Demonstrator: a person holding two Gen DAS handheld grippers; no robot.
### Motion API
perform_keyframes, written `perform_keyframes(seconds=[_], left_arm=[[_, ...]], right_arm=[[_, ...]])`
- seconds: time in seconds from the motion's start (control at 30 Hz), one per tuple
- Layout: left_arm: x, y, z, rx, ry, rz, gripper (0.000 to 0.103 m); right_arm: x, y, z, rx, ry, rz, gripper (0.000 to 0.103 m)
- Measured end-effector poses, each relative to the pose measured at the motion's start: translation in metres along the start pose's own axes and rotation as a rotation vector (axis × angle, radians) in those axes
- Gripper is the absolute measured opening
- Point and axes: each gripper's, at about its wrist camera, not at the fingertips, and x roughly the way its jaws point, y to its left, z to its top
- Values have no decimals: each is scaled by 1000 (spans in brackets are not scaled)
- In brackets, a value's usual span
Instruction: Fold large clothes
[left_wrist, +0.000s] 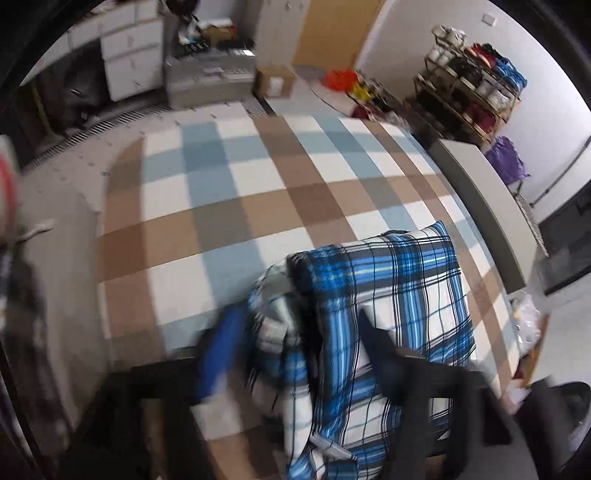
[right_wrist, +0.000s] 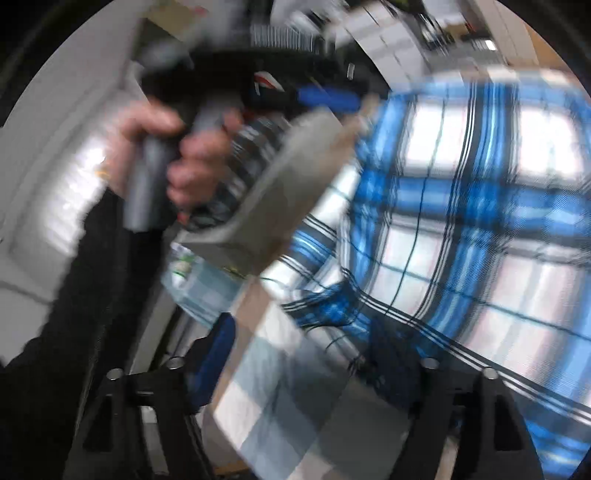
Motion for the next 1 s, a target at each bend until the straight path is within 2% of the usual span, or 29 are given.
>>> perform_keyframes(seconds=[0.03, 0.1, 0.13, 0.2, 0.3, 0.4, 0.5, 0.67, 0.77, 1.0], left_arm=[[-2, 0, -7, -9, -9, -18, 80], [7, -2, -24, -13, 41, -74, 80], [14, -2, -29, -15, 68, -80, 79], [34, -5, -43, -4, 124, -63, 79], [59, -8, -59, 7, 195, -4, 79], [72, -8, -73, -13, 233, 3, 79], [73, -11, -81, -22, 220, -8, 79], [65, -27, -97, 51, 146, 58, 79], [63, -33, -103, 76, 116, 95, 80], [58, -34, -118, 72, 66, 93, 80]], right_arm=[[-14, 2, -2, -17, -26, 19, 84], [-50, -2, -6, -16, -103, 17, 94], [-67, -10, -7, 2, -144, -18, 98], [-91, -30, -7, 65, -206, -89, 99], [-109, -73, -9, 199, -219, -185, 99], [-109, -101, -14, 269, -194, -220, 100], [-101, -112, -16, 307, -170, -197, 99], [-100, -112, -9, 312, -165, -165, 98], [-96, -111, -6, 293, -145, -189, 98], [-94, -105, -9, 251, -110, -278, 94]])
